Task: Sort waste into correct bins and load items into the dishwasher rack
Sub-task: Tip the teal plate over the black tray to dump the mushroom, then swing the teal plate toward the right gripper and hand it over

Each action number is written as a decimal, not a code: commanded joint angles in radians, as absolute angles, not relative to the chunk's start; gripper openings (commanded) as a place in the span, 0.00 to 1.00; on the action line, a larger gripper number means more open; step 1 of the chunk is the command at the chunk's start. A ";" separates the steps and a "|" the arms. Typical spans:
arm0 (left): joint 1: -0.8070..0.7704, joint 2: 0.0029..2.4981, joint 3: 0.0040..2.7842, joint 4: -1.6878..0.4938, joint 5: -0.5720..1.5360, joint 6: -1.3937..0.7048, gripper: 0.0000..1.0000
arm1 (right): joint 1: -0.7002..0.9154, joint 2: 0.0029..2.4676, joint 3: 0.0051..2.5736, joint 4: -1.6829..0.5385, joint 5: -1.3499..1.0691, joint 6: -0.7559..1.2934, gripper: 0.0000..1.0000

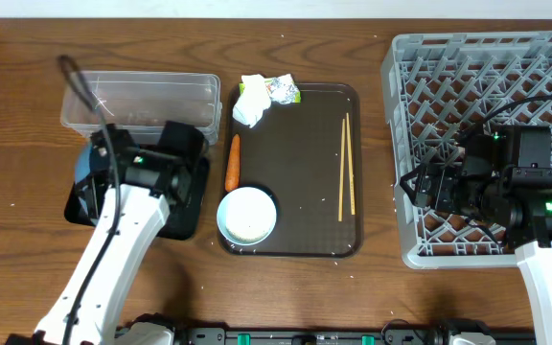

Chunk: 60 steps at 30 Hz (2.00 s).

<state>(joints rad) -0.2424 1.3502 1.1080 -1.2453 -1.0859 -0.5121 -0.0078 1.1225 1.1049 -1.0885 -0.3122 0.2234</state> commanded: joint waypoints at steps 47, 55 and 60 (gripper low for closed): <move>-0.385 1.345 1.156 -1.196 -1.362 -0.352 0.06 | 0.008 1.119 1.116 -1.095 -0.303 0.231 0.90; -0.361 1.343 1.156 -1.168 -1.140 -0.352 0.06 | 0.008 1.119 1.116 -1.095 -0.303 0.230 0.90; -0.361 1.271 1.159 -1.137 -0.904 -0.413 0.06 | 0.008 1.119 1.116 -1.098 -0.303 0.230 0.91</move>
